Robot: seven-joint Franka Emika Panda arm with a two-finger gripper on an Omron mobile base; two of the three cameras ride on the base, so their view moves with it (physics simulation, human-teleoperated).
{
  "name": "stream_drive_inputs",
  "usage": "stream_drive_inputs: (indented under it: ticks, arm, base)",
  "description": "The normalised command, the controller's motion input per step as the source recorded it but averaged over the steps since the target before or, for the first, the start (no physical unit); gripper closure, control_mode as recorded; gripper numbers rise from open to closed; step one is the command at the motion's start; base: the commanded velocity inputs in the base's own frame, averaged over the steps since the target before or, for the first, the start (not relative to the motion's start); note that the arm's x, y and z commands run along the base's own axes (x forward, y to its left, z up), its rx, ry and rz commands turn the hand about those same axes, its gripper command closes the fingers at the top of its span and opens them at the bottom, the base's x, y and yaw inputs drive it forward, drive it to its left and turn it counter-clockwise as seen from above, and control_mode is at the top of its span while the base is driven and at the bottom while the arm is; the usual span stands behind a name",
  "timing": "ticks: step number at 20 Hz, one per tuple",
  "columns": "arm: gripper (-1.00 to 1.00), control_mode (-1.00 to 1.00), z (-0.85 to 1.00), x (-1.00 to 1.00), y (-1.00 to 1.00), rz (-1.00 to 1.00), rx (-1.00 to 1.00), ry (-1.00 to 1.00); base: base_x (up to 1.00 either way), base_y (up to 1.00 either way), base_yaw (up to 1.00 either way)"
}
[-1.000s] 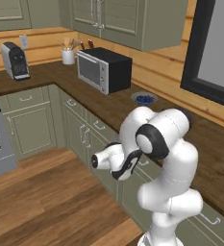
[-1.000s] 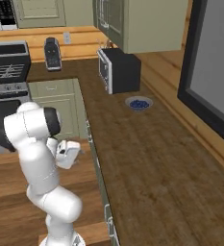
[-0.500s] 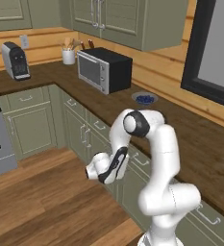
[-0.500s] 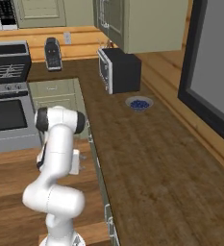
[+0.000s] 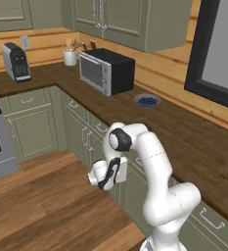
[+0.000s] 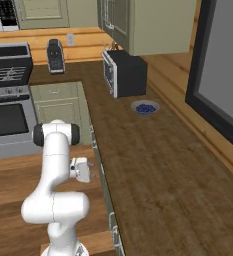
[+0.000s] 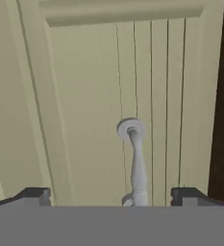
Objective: Take a straw from the drawer in front and place it inside the glass cup on the dining counter.
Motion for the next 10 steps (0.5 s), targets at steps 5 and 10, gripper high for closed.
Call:
stream_drive_inputs:
  ticks: [5, 10]
  arm:
    - [-1.00, -1.00, -0.18, 0.26, -0.42, 0.12, 0.07, 0.04]
    - [-1.00, -1.00, -0.05, 0.02, -0.43, 0.09, 0.05, 0.00]
  base:
    - [0.00, 0.00, 0.00]
    - [0.00, 0.00, 0.00]
